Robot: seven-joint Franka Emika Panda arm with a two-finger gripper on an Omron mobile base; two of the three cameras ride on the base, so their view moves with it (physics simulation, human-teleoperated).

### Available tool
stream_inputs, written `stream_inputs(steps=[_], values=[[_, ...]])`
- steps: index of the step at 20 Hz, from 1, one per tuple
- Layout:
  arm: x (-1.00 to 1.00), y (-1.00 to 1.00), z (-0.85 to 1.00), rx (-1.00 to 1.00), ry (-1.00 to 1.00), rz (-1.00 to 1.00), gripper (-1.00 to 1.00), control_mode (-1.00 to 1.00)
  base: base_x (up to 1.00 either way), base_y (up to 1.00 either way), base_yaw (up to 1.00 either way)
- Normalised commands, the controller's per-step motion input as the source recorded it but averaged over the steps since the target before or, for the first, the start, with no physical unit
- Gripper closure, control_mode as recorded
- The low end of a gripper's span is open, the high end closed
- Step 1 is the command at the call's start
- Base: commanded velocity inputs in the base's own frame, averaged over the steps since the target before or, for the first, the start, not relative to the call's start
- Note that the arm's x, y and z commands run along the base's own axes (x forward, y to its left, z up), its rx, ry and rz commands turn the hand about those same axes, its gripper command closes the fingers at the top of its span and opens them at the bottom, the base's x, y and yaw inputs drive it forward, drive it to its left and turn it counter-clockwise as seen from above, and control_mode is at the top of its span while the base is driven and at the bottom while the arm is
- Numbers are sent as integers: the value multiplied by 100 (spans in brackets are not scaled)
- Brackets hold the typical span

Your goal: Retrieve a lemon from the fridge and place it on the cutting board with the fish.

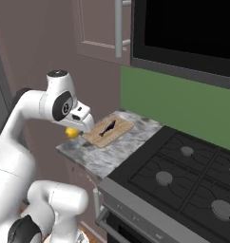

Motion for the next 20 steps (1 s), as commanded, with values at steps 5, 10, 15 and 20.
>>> stream_inputs(steps=[5, 10, 15, 20], values=[[53, 0, -44, -7, -3, 0, 100, -100, 0, 0, 0], [60, 0, -13, -4, 0, 0, 100, -100, 0, 0, 0], [40, 0, -14, 0, 0, 2, 100, -100, 0, 0, 0], [48, 0, -22, 0, 0, 0, 100, -100, 0, 0, 0]])
